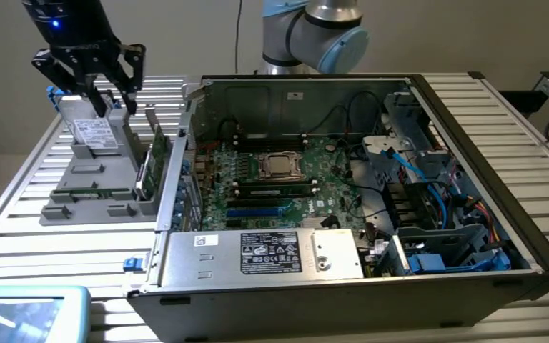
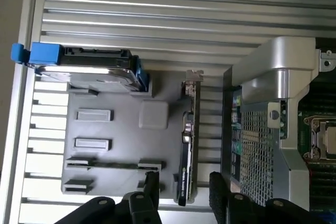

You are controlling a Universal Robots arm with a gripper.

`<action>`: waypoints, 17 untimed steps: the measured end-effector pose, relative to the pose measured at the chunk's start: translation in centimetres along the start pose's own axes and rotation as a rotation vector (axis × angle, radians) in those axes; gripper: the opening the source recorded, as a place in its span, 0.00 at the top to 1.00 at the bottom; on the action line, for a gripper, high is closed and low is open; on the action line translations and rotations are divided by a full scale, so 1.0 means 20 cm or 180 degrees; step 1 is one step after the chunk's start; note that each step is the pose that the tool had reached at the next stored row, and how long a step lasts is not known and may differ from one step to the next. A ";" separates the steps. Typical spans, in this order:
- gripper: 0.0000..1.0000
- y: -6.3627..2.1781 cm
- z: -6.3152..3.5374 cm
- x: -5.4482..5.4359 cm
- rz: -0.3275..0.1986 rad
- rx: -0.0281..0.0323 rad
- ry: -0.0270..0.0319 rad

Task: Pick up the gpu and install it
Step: 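Pick up the gpu and move the gpu toward the slot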

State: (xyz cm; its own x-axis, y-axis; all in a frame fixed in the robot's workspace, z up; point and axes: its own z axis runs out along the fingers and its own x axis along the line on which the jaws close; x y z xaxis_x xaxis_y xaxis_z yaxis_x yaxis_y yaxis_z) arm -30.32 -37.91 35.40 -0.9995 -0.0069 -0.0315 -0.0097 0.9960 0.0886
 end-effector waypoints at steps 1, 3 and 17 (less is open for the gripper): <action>0.48 -0.001 0.009 0.00 0.0055 0.0002 -0.0005; 0.48 -0.002 0.027 0.00 0.0153 0.0005 -0.0013; 0.48 -0.024 0.153 0.00 0.0160 0.0004 -0.0015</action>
State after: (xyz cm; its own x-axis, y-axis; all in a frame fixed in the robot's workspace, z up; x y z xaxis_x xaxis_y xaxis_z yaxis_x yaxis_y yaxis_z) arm -30.23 -38.12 32.31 -0.9985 0.0437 -0.0318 0.0407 0.9952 0.0889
